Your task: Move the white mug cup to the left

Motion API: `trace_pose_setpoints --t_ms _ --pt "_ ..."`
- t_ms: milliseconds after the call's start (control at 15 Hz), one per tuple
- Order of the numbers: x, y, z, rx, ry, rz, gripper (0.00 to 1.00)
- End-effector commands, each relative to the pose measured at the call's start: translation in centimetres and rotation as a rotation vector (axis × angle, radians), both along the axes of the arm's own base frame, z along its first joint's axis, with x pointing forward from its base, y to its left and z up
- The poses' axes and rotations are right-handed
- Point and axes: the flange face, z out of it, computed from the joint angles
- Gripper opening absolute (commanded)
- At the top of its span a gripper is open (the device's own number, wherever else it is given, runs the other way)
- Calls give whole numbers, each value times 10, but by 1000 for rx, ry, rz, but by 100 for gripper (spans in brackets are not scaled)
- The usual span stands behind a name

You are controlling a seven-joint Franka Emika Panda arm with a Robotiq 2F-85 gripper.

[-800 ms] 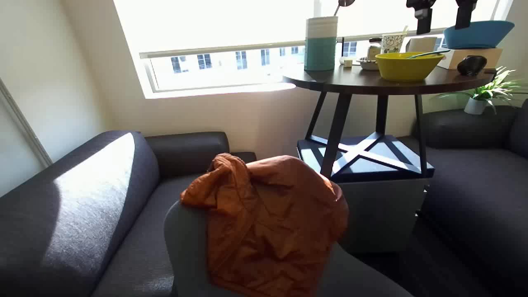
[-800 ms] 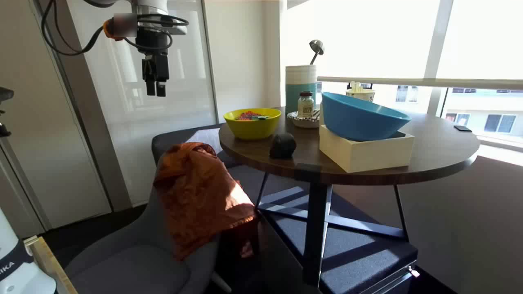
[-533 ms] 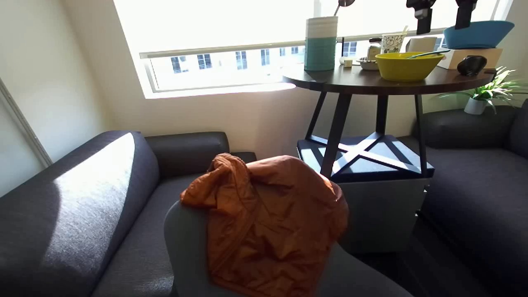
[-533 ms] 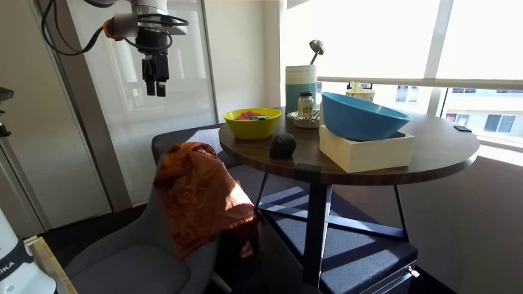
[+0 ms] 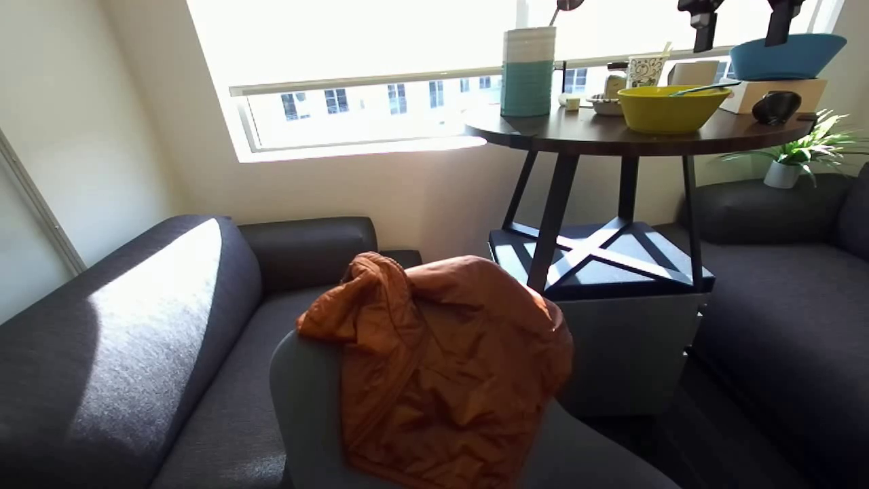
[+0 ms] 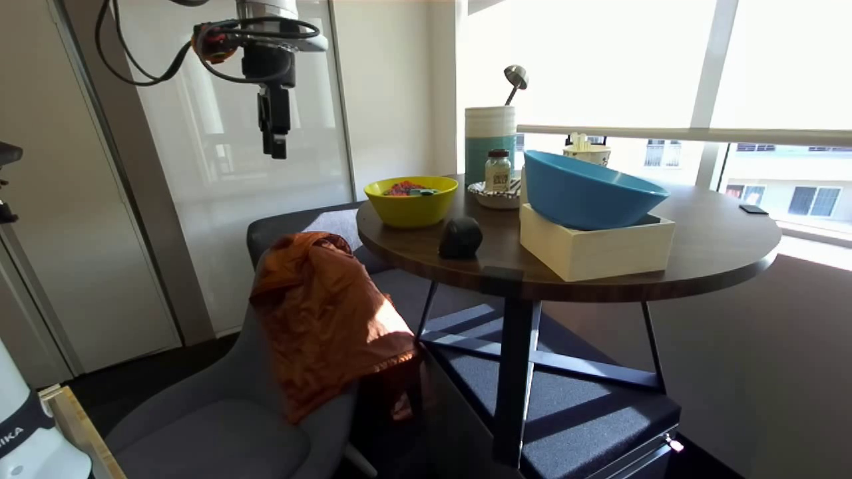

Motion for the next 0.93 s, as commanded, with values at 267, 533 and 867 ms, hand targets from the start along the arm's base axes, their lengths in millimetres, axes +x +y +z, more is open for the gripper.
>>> trace_pose_setpoints --t_ms 267,533,867 --pt "36 -120 65 -81 -283 -274 100" --pt "35 -140 78 -86 -340 -327 100" --pt "57 -162 82 -104 -348 -381 100"
